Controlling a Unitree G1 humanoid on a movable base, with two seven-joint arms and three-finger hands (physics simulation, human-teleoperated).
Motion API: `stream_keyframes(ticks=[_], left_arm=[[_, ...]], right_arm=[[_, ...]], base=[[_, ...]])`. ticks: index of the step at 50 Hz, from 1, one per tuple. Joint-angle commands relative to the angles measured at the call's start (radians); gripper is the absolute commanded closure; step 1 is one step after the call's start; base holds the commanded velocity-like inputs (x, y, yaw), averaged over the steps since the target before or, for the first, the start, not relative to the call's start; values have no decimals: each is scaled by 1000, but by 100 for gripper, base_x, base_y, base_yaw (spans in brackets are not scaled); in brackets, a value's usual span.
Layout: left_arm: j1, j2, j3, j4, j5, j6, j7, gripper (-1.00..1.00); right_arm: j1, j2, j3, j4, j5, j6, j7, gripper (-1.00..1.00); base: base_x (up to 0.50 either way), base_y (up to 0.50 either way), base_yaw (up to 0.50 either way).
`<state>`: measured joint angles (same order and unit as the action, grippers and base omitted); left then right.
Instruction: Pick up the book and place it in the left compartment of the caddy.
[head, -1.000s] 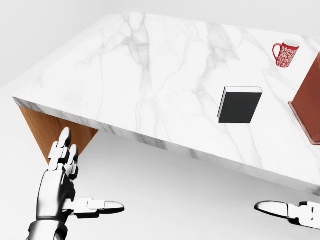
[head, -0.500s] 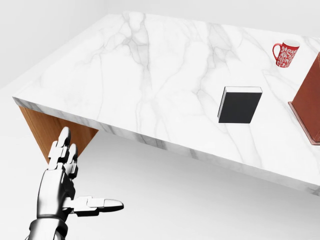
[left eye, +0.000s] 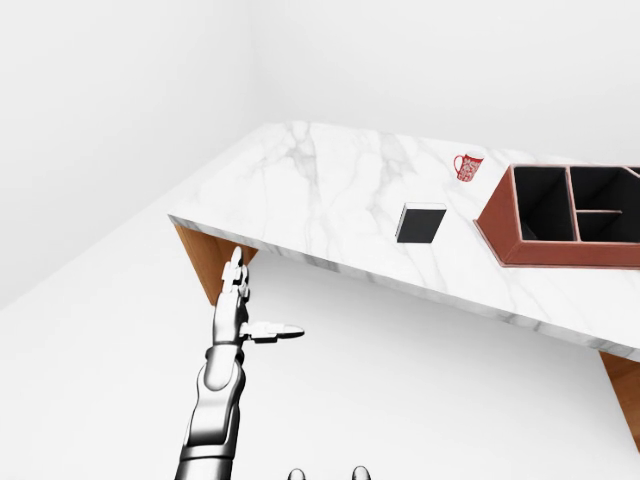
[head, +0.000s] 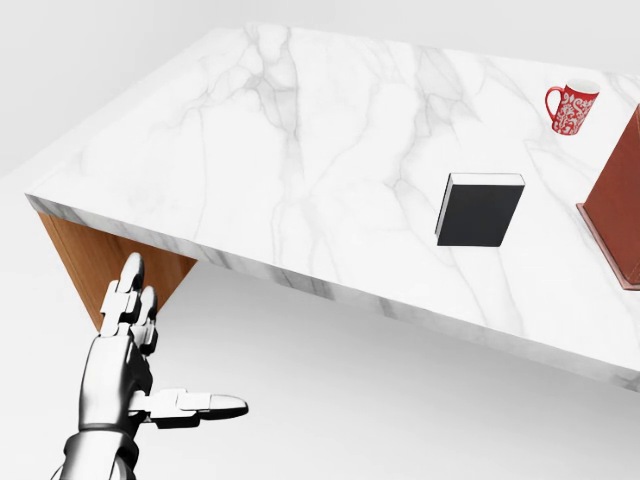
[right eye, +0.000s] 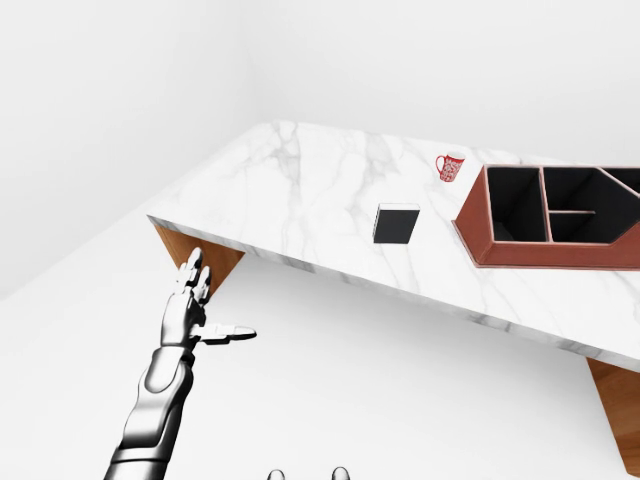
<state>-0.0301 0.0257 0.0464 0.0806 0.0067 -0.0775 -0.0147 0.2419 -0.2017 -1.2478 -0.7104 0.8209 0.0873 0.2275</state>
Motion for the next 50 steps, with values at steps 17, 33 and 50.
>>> stream_keyframes(ticks=[17,33,50], left_arm=[[29,-6,-9,-53,5,26,-4,-100],[36,-8,-11,-62,3,32,-3,-100],[36,-8,-11,-62,3,32,-3,-100]], right_arm=[[7,-89,-94,192,50,0,43,-100],[11,-71,-79,177,31,0,38,-100],[8,-70,-81,177,29,0,39,-100]], base=[[0,0,0],[0,0,0],[0,0,0]])
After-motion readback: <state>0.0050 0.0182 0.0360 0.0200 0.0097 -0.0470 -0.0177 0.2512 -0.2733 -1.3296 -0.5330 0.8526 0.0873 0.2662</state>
